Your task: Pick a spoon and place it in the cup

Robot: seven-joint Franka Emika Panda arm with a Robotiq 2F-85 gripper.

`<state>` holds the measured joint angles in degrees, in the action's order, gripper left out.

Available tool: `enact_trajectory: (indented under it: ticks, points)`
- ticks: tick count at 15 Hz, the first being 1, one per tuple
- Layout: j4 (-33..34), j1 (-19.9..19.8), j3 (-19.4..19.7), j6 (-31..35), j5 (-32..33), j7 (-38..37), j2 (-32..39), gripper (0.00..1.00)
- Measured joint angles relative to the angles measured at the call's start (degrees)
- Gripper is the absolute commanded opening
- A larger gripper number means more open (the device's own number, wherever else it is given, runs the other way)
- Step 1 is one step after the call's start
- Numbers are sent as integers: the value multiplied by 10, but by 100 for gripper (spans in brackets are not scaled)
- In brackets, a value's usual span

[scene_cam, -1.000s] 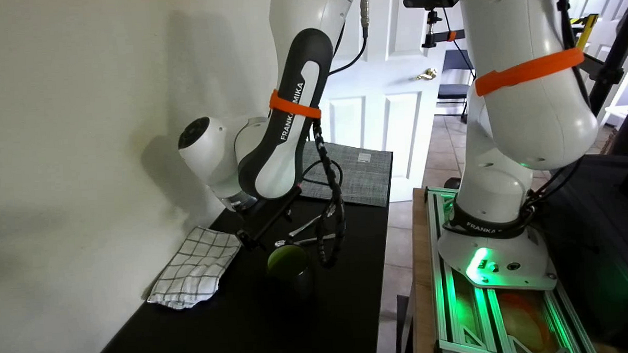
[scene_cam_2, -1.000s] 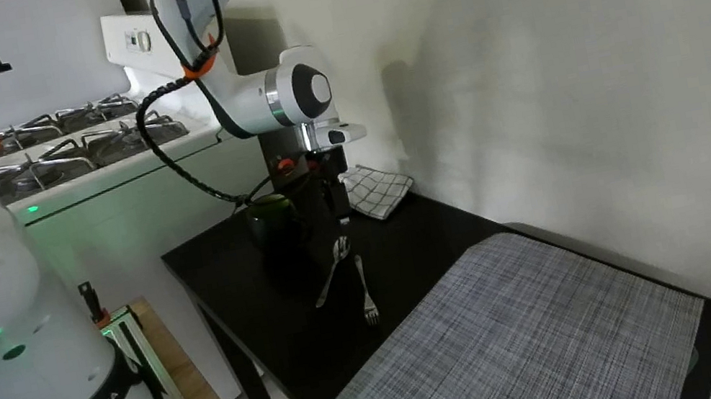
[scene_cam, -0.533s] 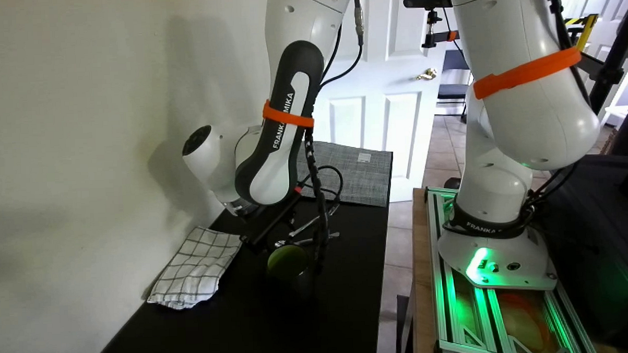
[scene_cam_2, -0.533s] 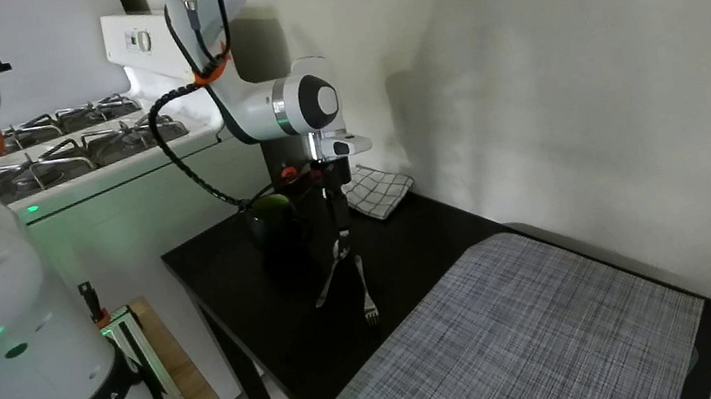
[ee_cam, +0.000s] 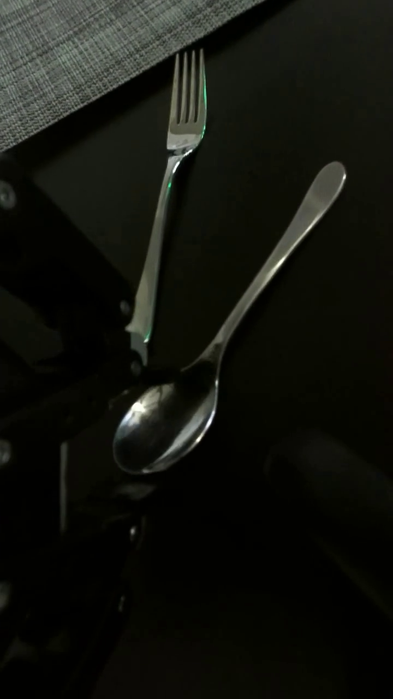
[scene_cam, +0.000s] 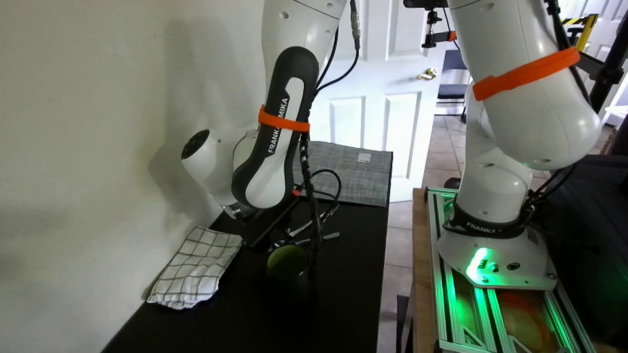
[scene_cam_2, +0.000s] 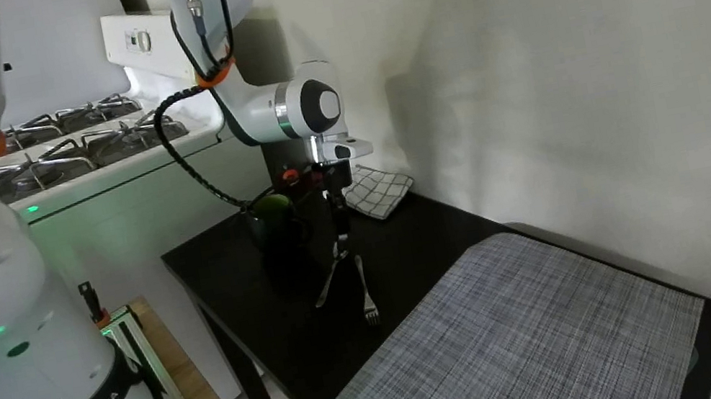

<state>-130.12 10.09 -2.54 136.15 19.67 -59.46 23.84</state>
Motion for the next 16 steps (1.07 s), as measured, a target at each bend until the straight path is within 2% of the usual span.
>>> enact_trajectory:
  ticks: [2, 11, 16]
  points:
    - [1, 2, 1, 0, -2, 0, 2, 0]
    - [11, 11, 12, 0, -2, 0, 1, 1]
    - [7, 11, 13, 15, -2, 0, -32, 1]
